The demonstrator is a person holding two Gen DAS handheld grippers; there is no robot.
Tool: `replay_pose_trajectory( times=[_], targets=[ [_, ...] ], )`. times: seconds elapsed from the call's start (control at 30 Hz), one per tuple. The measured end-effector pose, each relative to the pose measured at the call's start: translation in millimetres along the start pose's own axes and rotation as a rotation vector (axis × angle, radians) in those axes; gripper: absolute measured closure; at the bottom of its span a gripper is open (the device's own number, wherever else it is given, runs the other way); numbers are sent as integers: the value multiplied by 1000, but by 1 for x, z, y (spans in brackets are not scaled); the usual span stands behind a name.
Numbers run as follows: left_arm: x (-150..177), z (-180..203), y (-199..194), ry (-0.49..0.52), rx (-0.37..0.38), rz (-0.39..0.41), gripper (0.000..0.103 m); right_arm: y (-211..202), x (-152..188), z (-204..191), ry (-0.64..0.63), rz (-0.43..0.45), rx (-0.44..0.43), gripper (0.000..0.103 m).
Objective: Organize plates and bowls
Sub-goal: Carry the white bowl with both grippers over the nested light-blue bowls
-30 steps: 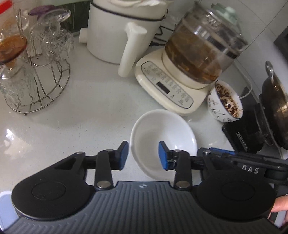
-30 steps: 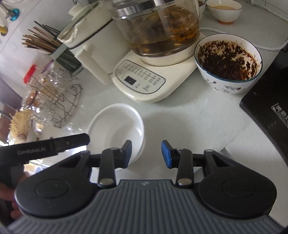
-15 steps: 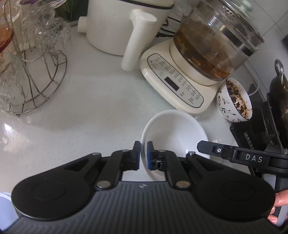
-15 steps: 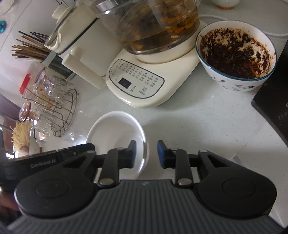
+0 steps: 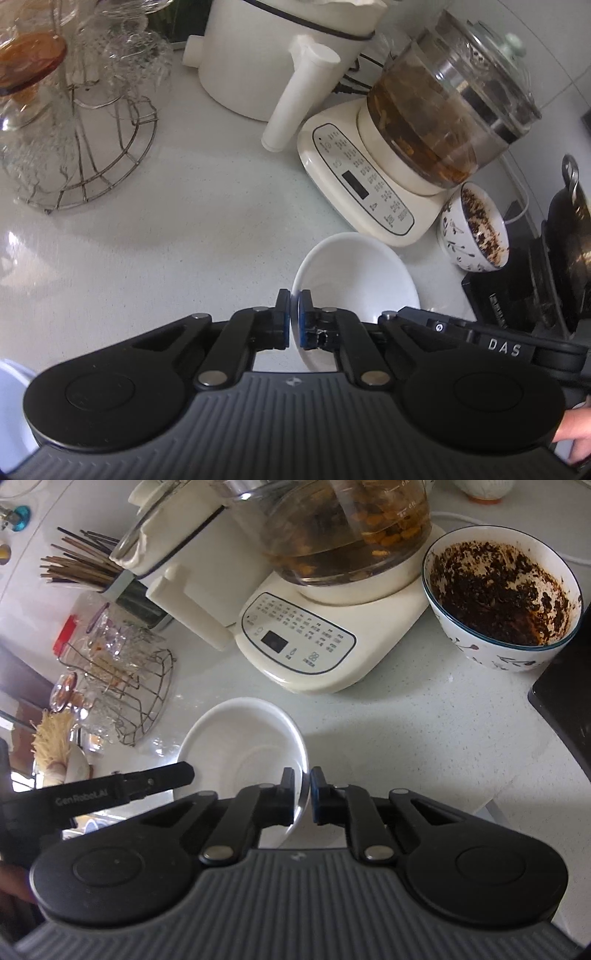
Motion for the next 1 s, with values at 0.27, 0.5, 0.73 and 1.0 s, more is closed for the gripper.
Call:
replay_pose_trajectory(
  times=[0.27, 0.5, 0.73, 1.0],
  targets=[
    [13, 1, -18, -24, 3, 32, 98, -11, 7, -10, -37, 9, -4, 92],
    [21, -4, -47, -63, -17, 101, 98, -21, 6, -30, -100, 33, -35, 92],
    [36, -20, -70, -103, -19, 137, 98, -25, 11, -54, -140, 42, -65, 92],
    [46, -35, -104, -130, -14, 181, 98, -39, 14, -90, -186, 76, -75, 92]
  ],
)
Point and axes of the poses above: each gripper's, at about its wrist camera, not at the fingertips, and y roughly the way its jaws point, z to its right, x to its underside, the point moved 5 cm from there along y, roughly the way its jaws point, and after that the axes turned 14 degrees about -z, right-handed, at the moved point
